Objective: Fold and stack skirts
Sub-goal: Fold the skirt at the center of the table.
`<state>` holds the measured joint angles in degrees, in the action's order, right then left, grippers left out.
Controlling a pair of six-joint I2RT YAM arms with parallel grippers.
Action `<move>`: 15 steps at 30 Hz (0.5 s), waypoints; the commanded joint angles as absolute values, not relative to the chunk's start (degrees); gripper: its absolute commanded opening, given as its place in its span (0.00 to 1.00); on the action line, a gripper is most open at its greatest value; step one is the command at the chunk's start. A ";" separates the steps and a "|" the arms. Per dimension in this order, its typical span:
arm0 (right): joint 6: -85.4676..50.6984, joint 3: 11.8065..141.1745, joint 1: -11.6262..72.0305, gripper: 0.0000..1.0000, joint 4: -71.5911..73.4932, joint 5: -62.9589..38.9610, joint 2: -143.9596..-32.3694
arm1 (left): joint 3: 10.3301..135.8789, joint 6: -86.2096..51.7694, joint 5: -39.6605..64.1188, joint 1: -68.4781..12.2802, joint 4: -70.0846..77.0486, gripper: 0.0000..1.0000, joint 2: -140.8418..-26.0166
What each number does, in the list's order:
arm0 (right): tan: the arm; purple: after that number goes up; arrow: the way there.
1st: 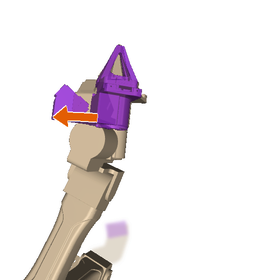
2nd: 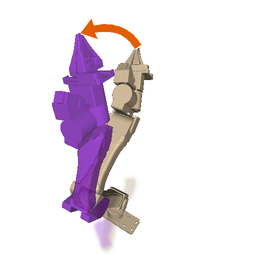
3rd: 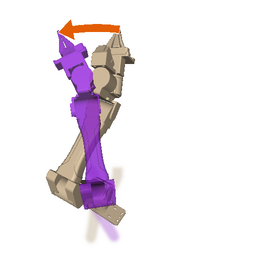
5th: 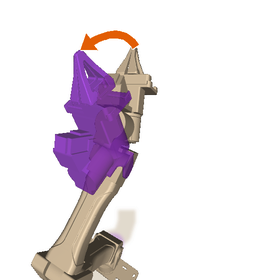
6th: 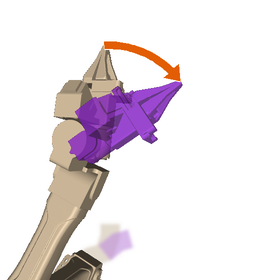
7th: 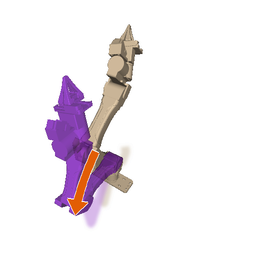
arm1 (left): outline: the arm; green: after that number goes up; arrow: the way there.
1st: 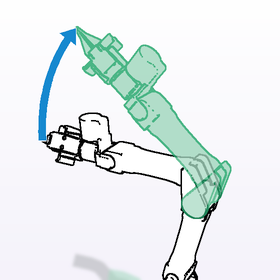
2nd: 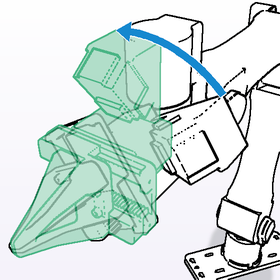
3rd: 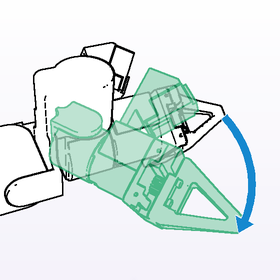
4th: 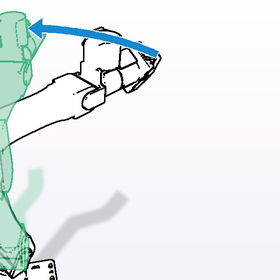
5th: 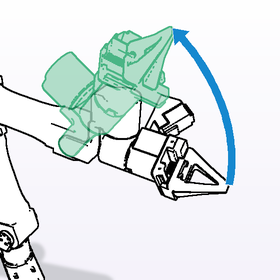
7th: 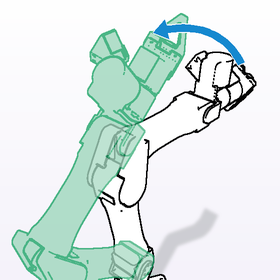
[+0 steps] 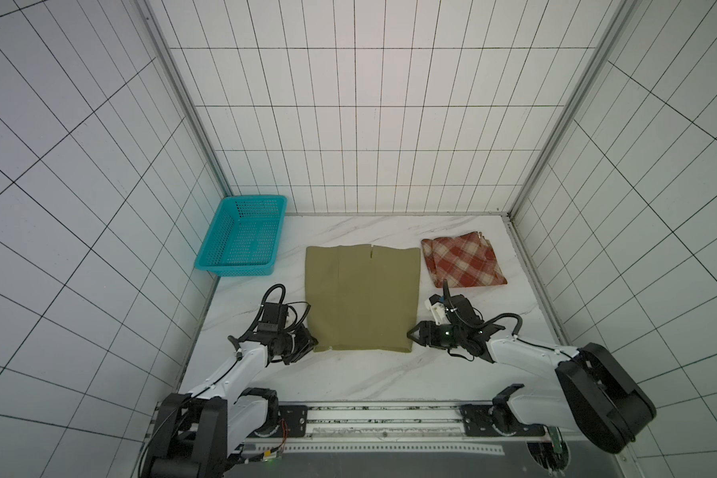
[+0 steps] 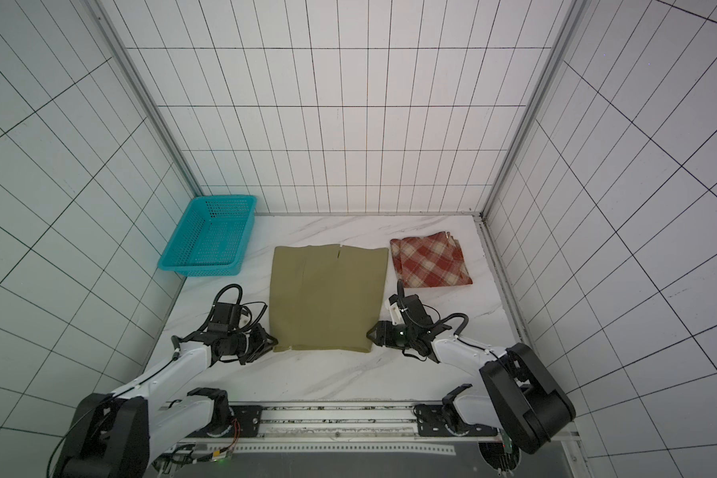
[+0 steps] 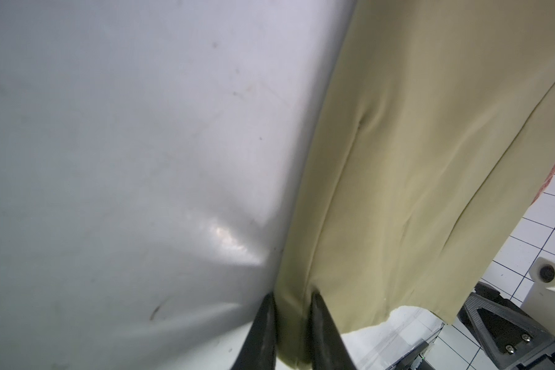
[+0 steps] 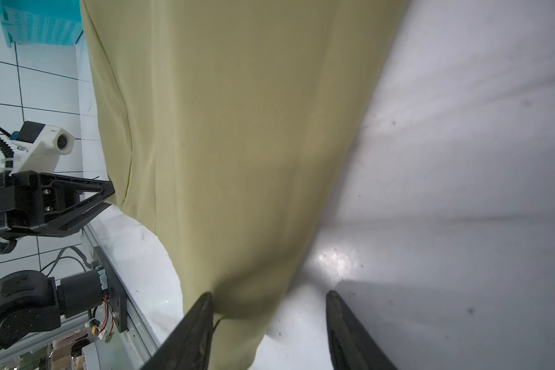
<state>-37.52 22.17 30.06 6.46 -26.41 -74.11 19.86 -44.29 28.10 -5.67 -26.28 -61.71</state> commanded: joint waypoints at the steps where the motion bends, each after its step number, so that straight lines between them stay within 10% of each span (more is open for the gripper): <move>1: -39.25 19.25 31.17 0.57 7.51 -27.74 -75.17 | 18.38 -44.60 26.89 -5.95 -24.16 0.17 -62.67; 15: -43.61 14.42 32.34 0.59 8.29 -29.02 -69.94 | 17.25 -44.13 27.44 -6.02 -23.38 0.05 -61.57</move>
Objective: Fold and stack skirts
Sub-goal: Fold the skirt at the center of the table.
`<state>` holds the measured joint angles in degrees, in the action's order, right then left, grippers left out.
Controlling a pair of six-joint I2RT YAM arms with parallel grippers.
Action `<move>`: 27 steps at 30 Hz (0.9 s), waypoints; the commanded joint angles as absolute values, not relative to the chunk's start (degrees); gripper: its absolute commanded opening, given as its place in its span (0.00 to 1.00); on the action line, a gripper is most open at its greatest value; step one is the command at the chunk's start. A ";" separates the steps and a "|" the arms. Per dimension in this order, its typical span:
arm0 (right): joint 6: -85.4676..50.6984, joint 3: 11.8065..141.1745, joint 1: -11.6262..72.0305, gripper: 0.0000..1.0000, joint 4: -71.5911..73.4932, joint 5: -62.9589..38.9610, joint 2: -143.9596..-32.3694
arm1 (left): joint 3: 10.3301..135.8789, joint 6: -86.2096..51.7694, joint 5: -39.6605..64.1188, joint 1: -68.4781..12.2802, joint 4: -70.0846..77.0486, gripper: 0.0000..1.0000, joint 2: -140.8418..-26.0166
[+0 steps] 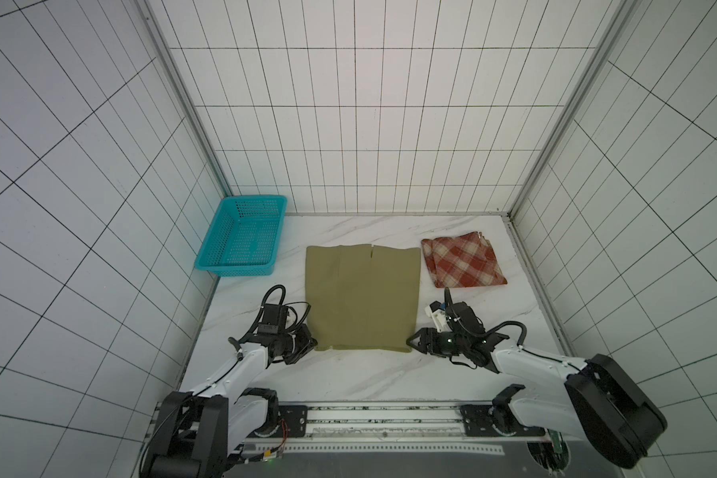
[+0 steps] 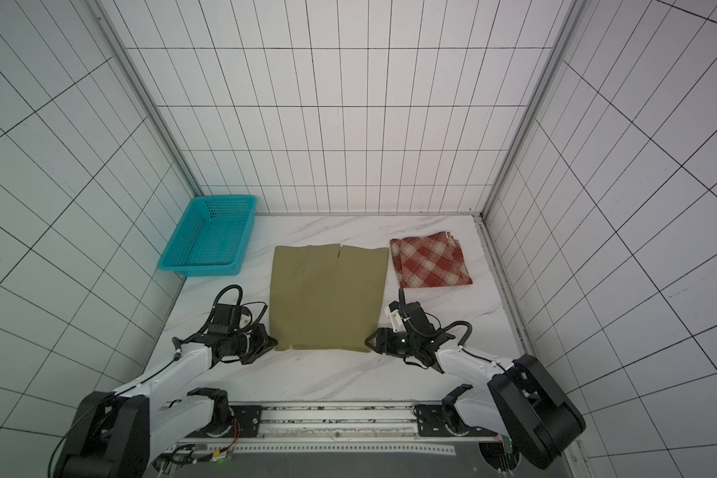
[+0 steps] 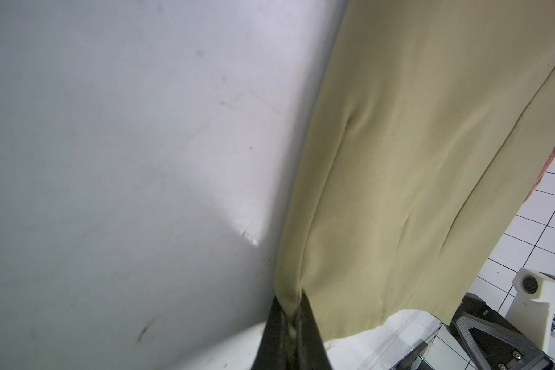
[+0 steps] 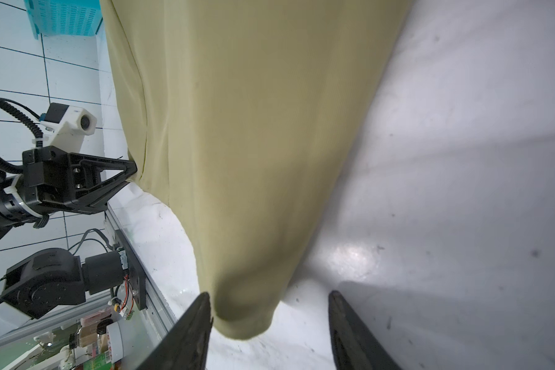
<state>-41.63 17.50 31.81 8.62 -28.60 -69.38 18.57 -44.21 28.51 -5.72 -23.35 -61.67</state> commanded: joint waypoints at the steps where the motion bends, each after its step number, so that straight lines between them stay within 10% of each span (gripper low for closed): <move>1: -43.82 14.39 32.33 0.59 9.13 -29.05 -70.41 | 17.19 -44.18 27.43 -6.05 -23.37 0.04 -61.48; 12: -46.09 15.03 34.17 0.54 15.53 -31.29 -77.47 | 16.74 -44.83 28.10 -6.14 -21.27 0.00 -62.03; 17: -46.76 15.83 34.29 0.00 16.84 -30.69 -77.48 | 17.63 -45.04 27.89 -6.10 -20.83 0.00 -61.84; 27: -36.39 40.69 25.87 0.00 -5.78 -29.37 -68.16 | 38.22 -46.93 28.79 -6.04 -24.75 0.00 -59.63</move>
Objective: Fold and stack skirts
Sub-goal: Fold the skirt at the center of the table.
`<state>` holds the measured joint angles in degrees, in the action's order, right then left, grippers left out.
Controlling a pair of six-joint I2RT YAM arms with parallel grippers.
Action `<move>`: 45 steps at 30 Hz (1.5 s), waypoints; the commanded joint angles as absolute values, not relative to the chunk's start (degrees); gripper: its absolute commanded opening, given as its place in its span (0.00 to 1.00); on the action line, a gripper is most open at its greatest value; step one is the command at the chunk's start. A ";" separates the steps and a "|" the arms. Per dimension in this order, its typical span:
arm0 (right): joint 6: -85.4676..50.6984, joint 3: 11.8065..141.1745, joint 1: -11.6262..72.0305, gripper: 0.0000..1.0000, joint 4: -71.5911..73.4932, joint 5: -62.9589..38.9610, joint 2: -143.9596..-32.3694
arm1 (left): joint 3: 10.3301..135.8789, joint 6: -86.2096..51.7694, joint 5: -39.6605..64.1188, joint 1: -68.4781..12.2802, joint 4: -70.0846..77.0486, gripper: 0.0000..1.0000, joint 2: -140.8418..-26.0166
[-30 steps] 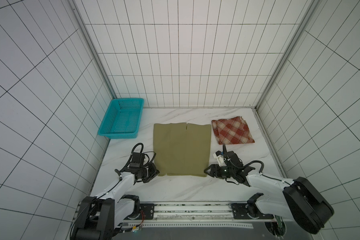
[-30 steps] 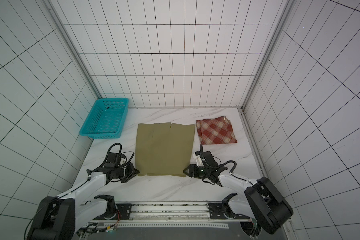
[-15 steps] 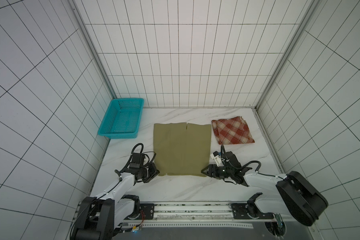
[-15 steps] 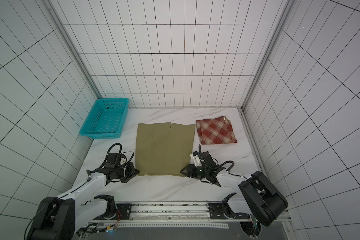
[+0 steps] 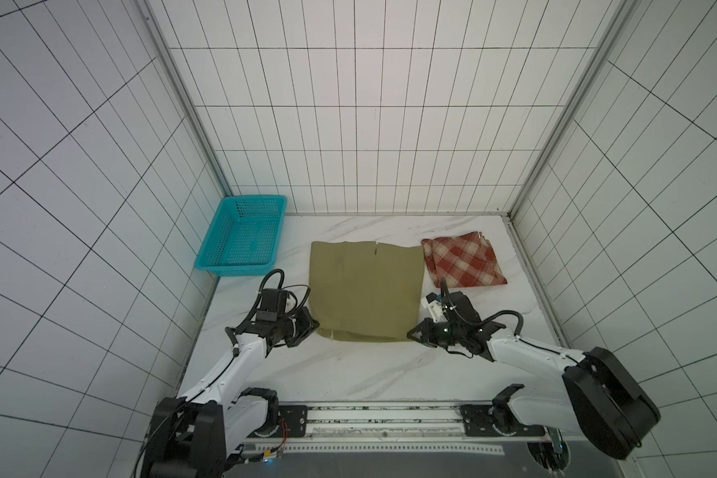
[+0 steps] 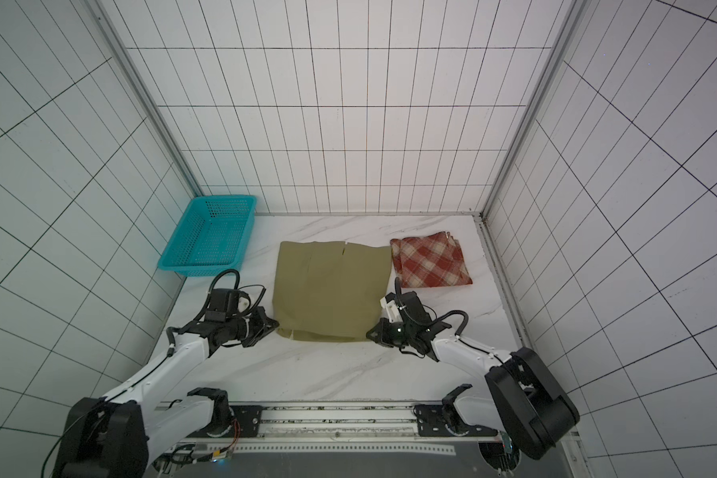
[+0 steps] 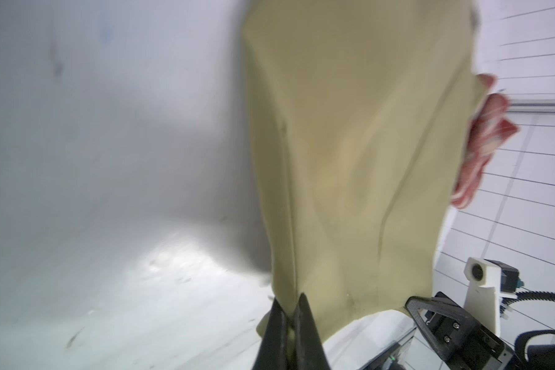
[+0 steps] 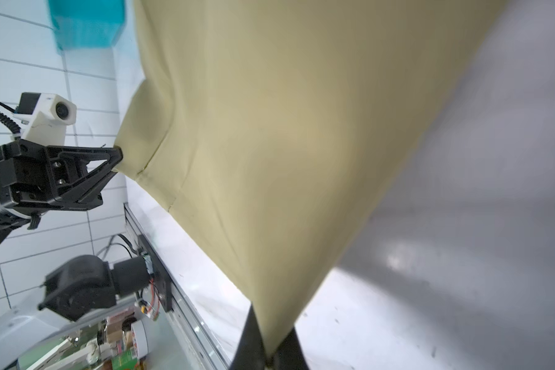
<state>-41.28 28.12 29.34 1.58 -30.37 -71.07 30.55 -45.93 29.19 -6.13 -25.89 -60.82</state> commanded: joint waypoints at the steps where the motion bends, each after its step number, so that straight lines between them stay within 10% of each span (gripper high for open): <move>1: -35.05 44.93 24.13 0.00 -7.87 -29.78 -67.72 | 41.65 -46.51 28.78 -5.93 -24.68 0.00 -60.04; 21: -23.99 88.46 15.79 0.00 -34.21 -33.29 -66.41 | 73.71 -55.94 38.01 10.91 -21.32 0.00 -58.67; 38: -24.66 116.73 4.20 0.00 -19.19 -43.90 -101.10 | 94.04 -60.84 36.75 10.22 -4.54 0.00 -88.79; 45: -20.83 92.52 6.08 0.00 -14.12 -44.95 -91.06 | 77.69 -56.63 37.34 9.26 -5.81 0.00 -77.40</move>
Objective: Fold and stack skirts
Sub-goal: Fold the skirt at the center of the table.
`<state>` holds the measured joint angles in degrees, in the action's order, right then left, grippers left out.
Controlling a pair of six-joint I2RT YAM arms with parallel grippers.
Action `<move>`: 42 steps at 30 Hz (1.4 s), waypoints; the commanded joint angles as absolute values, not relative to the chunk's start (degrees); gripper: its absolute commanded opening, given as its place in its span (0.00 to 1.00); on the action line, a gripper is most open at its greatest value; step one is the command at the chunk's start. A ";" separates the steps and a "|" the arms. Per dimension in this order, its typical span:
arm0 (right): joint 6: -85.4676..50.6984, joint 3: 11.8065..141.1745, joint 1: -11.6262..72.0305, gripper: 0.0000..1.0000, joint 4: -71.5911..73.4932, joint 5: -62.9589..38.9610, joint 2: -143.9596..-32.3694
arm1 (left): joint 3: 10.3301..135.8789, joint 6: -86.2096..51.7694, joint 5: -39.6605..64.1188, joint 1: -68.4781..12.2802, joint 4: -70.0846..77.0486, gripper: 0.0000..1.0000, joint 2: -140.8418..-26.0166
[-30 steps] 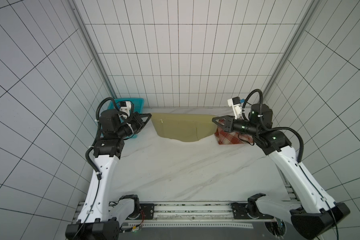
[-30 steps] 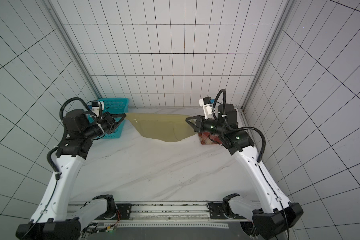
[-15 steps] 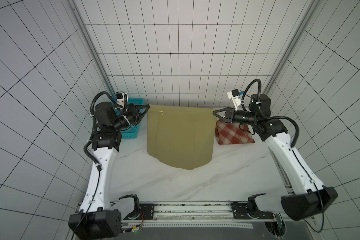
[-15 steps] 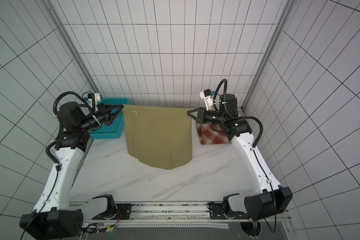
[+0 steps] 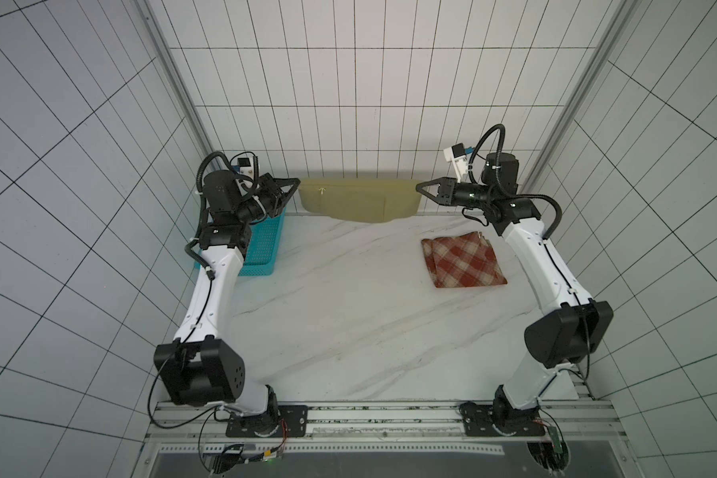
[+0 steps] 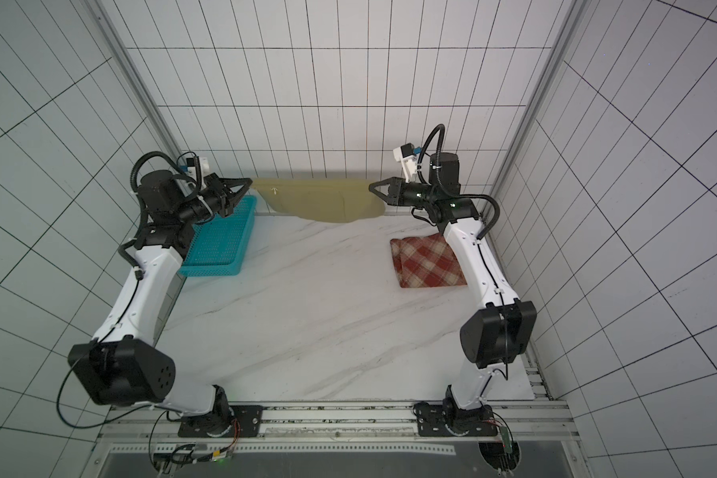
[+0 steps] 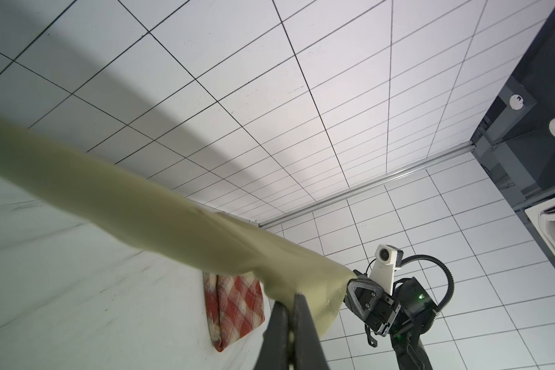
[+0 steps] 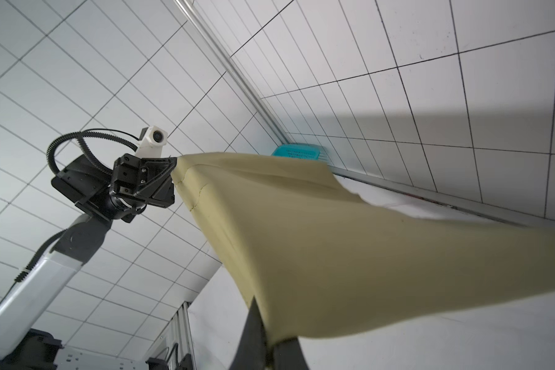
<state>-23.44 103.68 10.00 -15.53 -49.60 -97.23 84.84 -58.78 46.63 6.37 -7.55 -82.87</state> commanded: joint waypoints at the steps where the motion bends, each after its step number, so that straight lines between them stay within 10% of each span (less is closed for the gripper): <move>1: -20.99 85.39 6.45 0.00 -11.89 -44.96 -88.92 | 73.27 -55.63 37.48 8.87 -6.26 0.00 -75.23; 8: -26.64 42.61 12.77 0.00 3.12 -39.28 -77.07 | 39.84 -50.71 35.30 3.82 -14.07 0.00 -62.20; 16: -31.11 27.34 15.90 0.00 5.48 -36.45 -70.09 | 20.26 -54.40 31.35 -3.14 -19.67 0.00 -49.58; 18: -30.63 27.62 15.91 0.18 2.54 -35.24 -67.61 | 19.46 -54.77 32.19 -5.15 -21.84 0.00 -46.66; 21: -29.99 29.40 15.89 0.43 -2.23 -33.84 -64.26 | 21.24 -54.22 34.01 -6.97 -27.96 0.39 -43.84; 24: -29.81 31.76 15.99 0.51 -5.78 -32.85 -61.54 | 24.67 -52.18 35.05 -7.21 -35.00 0.42 -41.46; 34: -31.46 35.39 16.41 0.49 0.64 -31.52 -69.66 | 31.87 -47.70 32.90 -7.25 -19.28 0.34 -56.03; 42: -31.38 37.95 16.61 0.26 7.46 -27.18 -81.55 | 34.20 -40.95 29.89 -10.95 -15.41 0.30 -73.70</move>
<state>-31.44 31.62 16.19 3.29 -29.21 -78.85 34.06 -44.03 32.18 -9.43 -19.59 -72.42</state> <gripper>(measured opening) 0.271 0.305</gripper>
